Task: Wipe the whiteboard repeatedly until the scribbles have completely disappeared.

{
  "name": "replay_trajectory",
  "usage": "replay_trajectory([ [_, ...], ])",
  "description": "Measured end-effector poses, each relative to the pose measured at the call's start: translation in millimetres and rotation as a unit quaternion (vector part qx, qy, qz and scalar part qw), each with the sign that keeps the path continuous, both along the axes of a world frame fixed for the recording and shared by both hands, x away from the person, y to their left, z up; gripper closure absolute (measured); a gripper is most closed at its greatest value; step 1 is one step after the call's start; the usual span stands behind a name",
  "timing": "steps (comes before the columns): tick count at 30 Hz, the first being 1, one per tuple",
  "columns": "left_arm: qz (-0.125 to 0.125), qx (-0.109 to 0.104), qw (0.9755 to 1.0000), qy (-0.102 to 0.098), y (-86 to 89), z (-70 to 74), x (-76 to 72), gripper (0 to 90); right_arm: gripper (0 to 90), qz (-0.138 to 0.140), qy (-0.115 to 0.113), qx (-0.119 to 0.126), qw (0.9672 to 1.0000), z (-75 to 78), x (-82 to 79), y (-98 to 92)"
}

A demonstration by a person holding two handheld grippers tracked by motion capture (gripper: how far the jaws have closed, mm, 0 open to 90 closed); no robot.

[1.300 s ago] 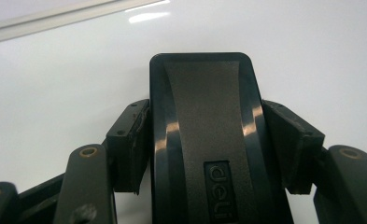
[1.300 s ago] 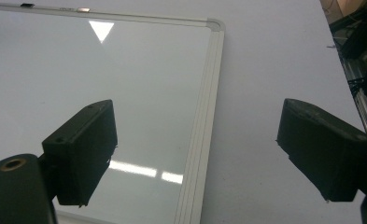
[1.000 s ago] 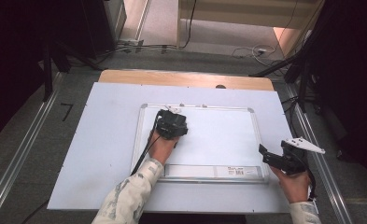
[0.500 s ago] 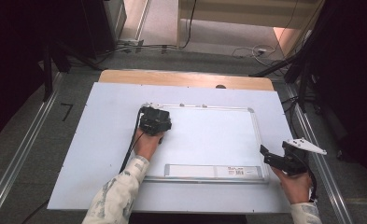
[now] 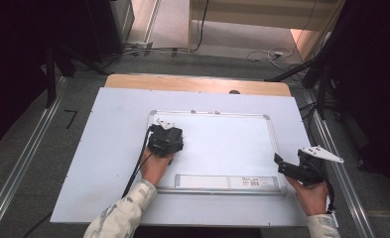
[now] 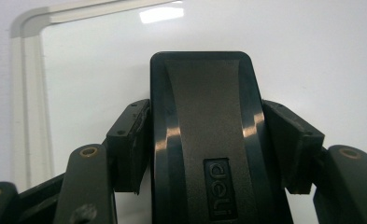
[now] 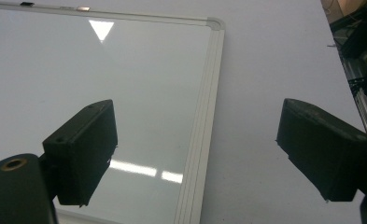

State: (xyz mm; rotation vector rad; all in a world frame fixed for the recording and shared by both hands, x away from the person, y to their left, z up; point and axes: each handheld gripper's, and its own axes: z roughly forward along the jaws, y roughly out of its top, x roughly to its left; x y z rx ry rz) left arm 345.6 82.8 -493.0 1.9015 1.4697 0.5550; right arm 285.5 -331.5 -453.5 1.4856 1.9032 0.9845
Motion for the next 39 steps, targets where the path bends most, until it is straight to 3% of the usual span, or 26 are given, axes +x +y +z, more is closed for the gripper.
replay_trajectory([
  [6, -0.017, 0.001, 0.9998, 0.0, -17.6, 0.3, -1.6, 38.5, 11.0, 0.001, -0.001, 0.0, 1.0, 0.3, 0.6, 1.0],
  [12, -0.024, 0.001, 0.9997, -0.001, -30.3, 0.8, 11.2, 38.5, 11.0, 0.002, -0.001, 0.0, 1.0, 0.6, 0.4, 0.7],
  [22, 0.013, -0.005, 0.9999, -0.001, -6.3, 1.2, 33.8, 38.4, 11.0, -0.003, -0.001, 0.003, 1.0, 0.6, -1.8, -3.6],
  [30, 0.01, -0.005, 0.9999, 0.001, 6.4, 1.0, 17.5, 38.4, 11.1, -0.003, 0.0, 0.001, 1.0, -0.1, -0.7, -3.2],
  [39, 0.003, -0.007, 1.0, 0.006, 3.8, 2.2, 11.2, 38.6, 11.1, -0.005, 0.001, 0.0, 1.0, 0.0, -0.6, -2.3],
])
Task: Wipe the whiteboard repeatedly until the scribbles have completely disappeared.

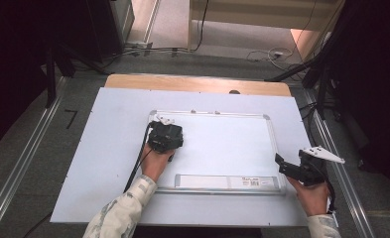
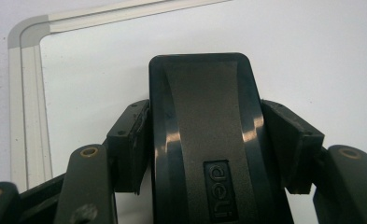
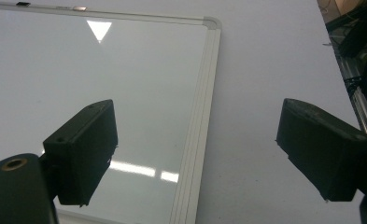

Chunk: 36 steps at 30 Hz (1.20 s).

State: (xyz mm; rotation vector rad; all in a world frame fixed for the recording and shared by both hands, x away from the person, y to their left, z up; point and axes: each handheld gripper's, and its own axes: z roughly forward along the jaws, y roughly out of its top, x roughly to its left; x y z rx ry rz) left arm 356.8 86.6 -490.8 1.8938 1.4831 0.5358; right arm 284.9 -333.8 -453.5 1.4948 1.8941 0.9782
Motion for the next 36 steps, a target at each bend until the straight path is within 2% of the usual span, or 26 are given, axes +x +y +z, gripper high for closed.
replay_trajectory([
  [6, -0.01, 0.0, 1.0, 0.002, -4.0, 0.2, -5.9, 38.6, 11.1, 0.001, -0.001, 0.001, 1.0, 0.3, 0.3, 0.1],
  [12, -0.015, -0.009, 0.9999, -0.001, -5.6, 2.1, -11.6, 38.8, 11.1, 0.004, -0.002, 0.002, 1.0, 0.4, 0.7, 0.8],
  [14, -0.014, -0.016, 0.9998, -0.008, -4.3, 6.1, -13.7, 38.8, 11.1, 0.003, -0.002, 0.001, 1.0, 0.4, 0.7, 0.8],
  [15, -0.012, -0.028, 0.9994, -0.018, -2.2, 13.5, -15.8, 38.8, 11.1, 0.003, -0.002, 0.001, 1.0, 0.3, 0.9, 0.8],
  [18, -0.013, -0.03, 0.9992, -0.023, -0.9, 20.2, -17.9, 38.8, 11.1, 0.004, -0.002, 0.001, 1.0, 0.2, 1.0, 1.4],
  [20, -0.015, -0.042, 0.9987, -0.024, 1.2, 27.8, -22.1, 38.8, 11.1, 0.005, -0.001, 0.0, 1.0, 0.3, 0.7, 2.1],
  [24, -0.016, -0.038, 0.9987, -0.029, 1.0, 33.2, -25.8, 38.8, 11.1, 0.005, -0.001, 0.0, 1.0, 0.4, 0.6, 2.5],
  [32, -0.013, -0.052, 0.9976, -0.044, 5.9, 43.6, -31.1, 38.7, 11.1, 0.005, -0.001, 0.0, 1.0, 0.4, 0.4, 2.3],
  [36, -0.008, -0.051, 0.9975, -0.047, 10.0, 47.3, -32.5, 38.7, 11.1, 0.005, 0.0, 0.0, 1.0, 0.2, 0.6, 2.5],
])
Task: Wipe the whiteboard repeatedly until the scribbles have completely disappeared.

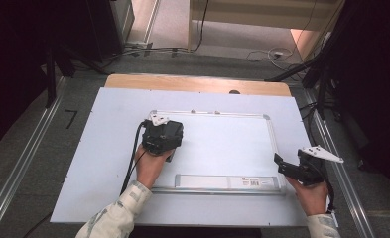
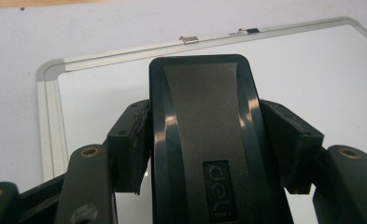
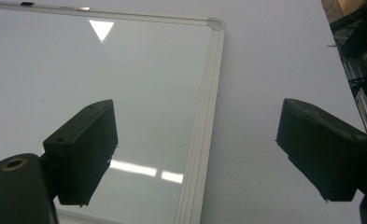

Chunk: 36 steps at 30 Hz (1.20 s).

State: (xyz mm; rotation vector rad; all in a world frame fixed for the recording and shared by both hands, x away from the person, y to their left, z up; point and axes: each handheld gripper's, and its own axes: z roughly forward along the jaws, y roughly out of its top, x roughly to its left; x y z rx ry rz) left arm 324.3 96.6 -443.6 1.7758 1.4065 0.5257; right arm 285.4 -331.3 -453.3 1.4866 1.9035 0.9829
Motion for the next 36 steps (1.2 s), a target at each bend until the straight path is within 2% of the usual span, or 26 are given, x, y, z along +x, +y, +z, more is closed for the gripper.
replay_trajectory([
  [18, 0.022, -0.002, 0.9998, -0.001, 19.8, 4.2, -0.9, 38.8, 11.1, 0.0, 0.001, -0.002, 1.0, -0.7, 0.5, 0.2],
  [22, 0.024, -0.009, 0.9997, 0.001, 21.3, 4.1, -0.8, 38.7, 11.1, 0.001, 0.001, -0.002, 1.0, -0.7, 0.5, 0.2],
  [36, 0.027, -0.011, 0.9996, 0.001, 22.0, 3.8, -0.5, 38.7, 11.1, 0.001, 0.001, -0.002, 1.0, -0.6, 0.3, 0.2],
])
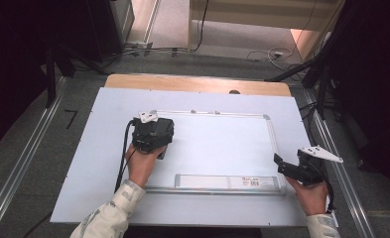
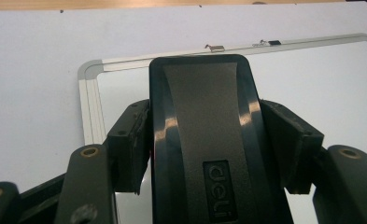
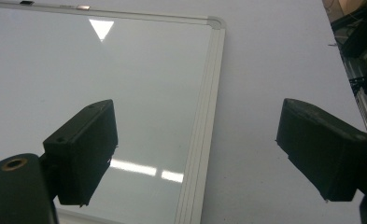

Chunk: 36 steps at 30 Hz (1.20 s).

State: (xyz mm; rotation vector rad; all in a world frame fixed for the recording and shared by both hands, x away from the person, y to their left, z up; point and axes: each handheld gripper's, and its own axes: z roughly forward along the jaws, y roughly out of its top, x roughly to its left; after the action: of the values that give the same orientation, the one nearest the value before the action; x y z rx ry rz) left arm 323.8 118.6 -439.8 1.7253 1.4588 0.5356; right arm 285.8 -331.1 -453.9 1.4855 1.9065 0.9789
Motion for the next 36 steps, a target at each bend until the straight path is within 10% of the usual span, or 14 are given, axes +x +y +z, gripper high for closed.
replay_trajectory([
  [36, 0.044, 0.002, 0.9989, 0.016, -0.1, -1.9, 30.0, 38.7, 11.1, 0.001, -0.002, 0.004, 1.0, 1.2, 0.0, -0.7],
])
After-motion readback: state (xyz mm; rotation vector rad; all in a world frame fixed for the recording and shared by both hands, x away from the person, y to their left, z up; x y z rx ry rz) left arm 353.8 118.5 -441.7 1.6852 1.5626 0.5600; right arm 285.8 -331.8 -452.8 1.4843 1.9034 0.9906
